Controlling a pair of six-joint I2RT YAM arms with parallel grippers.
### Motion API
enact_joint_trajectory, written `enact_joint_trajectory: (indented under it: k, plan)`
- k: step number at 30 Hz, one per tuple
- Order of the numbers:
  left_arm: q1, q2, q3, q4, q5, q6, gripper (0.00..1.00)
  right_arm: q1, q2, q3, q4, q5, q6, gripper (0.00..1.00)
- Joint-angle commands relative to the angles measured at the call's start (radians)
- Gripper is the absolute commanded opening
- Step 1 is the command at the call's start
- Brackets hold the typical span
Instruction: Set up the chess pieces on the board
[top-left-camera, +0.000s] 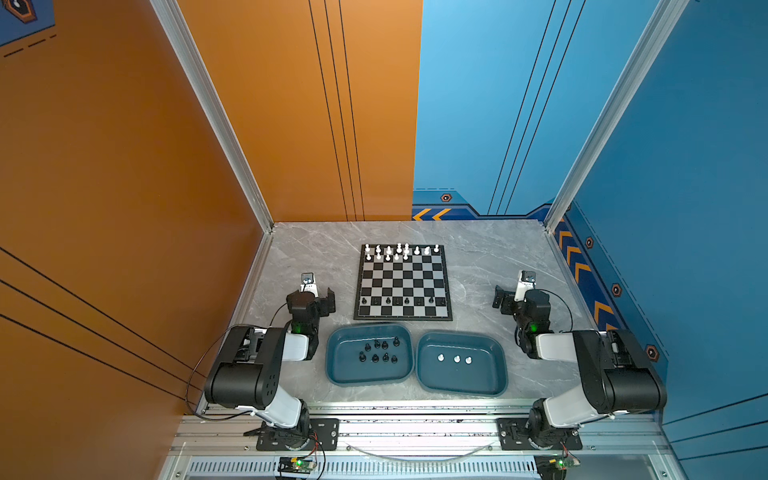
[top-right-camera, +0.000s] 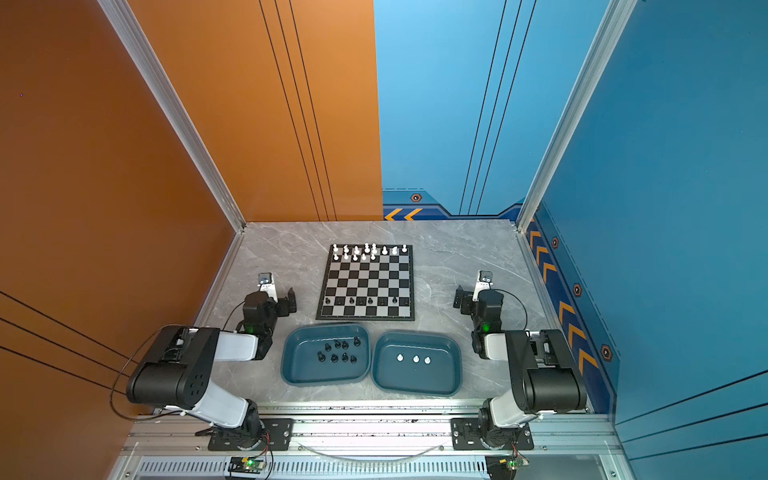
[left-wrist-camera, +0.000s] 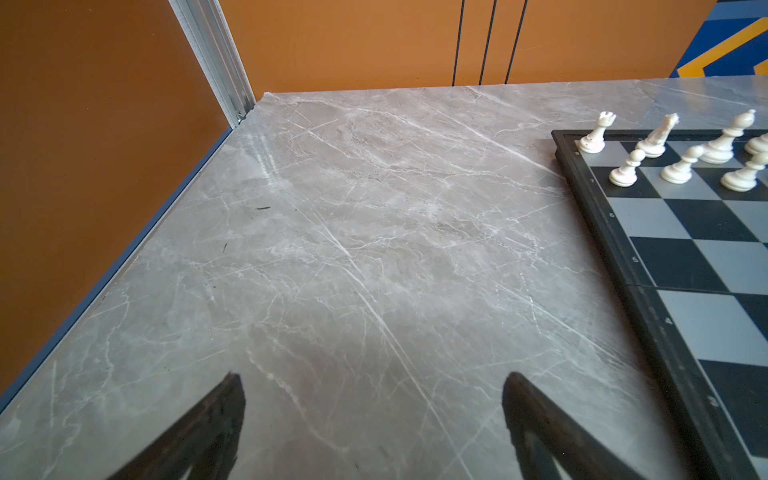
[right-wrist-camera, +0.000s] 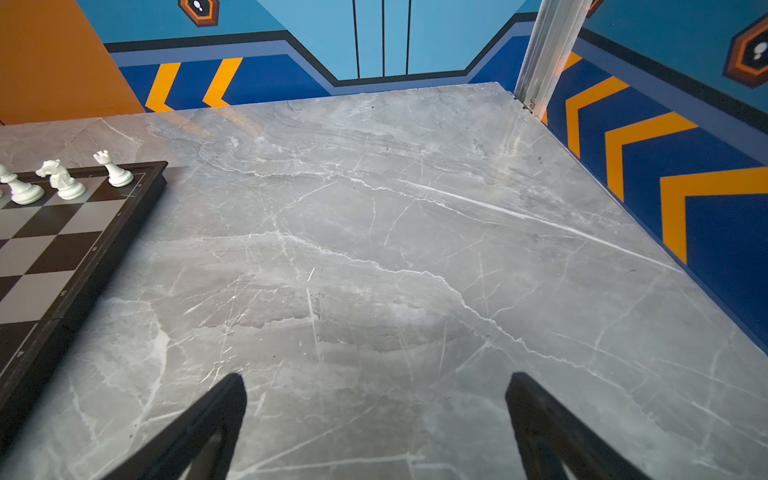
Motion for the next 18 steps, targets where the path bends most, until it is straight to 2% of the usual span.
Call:
enact_joint_trajectory:
  k: [1,8,15,16,18]
  plan:
    - [0.003,0.009,0.020,0.017,0.018,0.011,0.98,-0.005,0.013,0.018,0.016,-0.009,-0.017,1.00]
    - [0.002,0.009,0.021,0.016,0.016,0.012,0.98,-0.001,0.012,0.017,0.017,-0.005,-0.019,1.00]
    - [0.000,0.007,0.019,0.018,0.012,0.012,0.98,0.023,0.006,0.028,-0.001,0.079,-0.021,1.00]
    - [-0.005,0.006,0.019,0.021,0.001,0.016,0.98,0.029,-0.005,0.036,-0.022,0.102,-0.019,1.00]
    - [-0.020,-0.024,0.043,-0.038,-0.028,0.026,0.98,0.054,-0.063,0.095,-0.180,0.193,-0.015,1.00]
